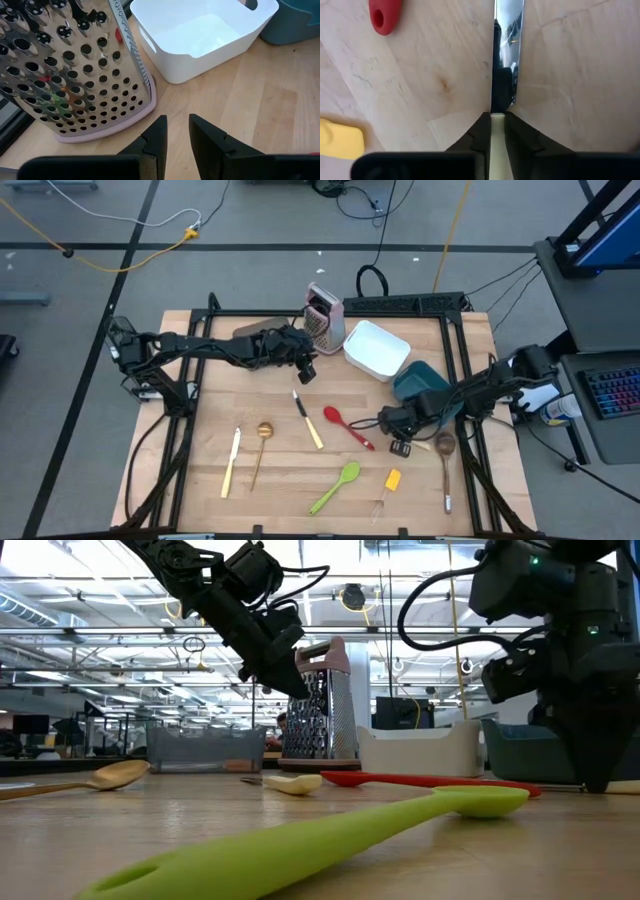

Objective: Pick & Place Kitchen Items
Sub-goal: Put the right yellow table knife into the blue bin

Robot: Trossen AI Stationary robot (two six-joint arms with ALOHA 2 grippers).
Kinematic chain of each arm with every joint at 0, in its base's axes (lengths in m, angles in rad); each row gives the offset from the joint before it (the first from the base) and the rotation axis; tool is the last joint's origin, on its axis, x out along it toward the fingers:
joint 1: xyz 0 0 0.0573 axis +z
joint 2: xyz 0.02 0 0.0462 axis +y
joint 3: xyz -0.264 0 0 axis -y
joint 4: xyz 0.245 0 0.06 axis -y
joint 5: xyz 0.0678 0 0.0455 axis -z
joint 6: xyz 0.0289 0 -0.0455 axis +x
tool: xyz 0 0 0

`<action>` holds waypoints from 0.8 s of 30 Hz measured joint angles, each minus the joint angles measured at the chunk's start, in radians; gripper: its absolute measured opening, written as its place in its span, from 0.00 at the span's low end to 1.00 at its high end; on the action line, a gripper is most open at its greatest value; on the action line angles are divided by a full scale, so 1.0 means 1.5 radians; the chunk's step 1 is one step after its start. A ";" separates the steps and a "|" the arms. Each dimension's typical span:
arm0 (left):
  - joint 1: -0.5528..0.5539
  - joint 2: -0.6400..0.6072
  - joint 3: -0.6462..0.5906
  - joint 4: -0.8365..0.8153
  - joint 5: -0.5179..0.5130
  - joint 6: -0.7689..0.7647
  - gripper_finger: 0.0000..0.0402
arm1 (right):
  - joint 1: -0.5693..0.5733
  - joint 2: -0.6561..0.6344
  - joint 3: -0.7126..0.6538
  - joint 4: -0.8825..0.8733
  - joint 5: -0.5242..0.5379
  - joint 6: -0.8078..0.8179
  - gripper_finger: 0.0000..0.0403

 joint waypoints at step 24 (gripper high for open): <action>0.000 0.000 0.000 0.006 0.000 -0.001 0.21 | -0.001 -0.338 0.013 -0.147 0.312 -0.015 0.06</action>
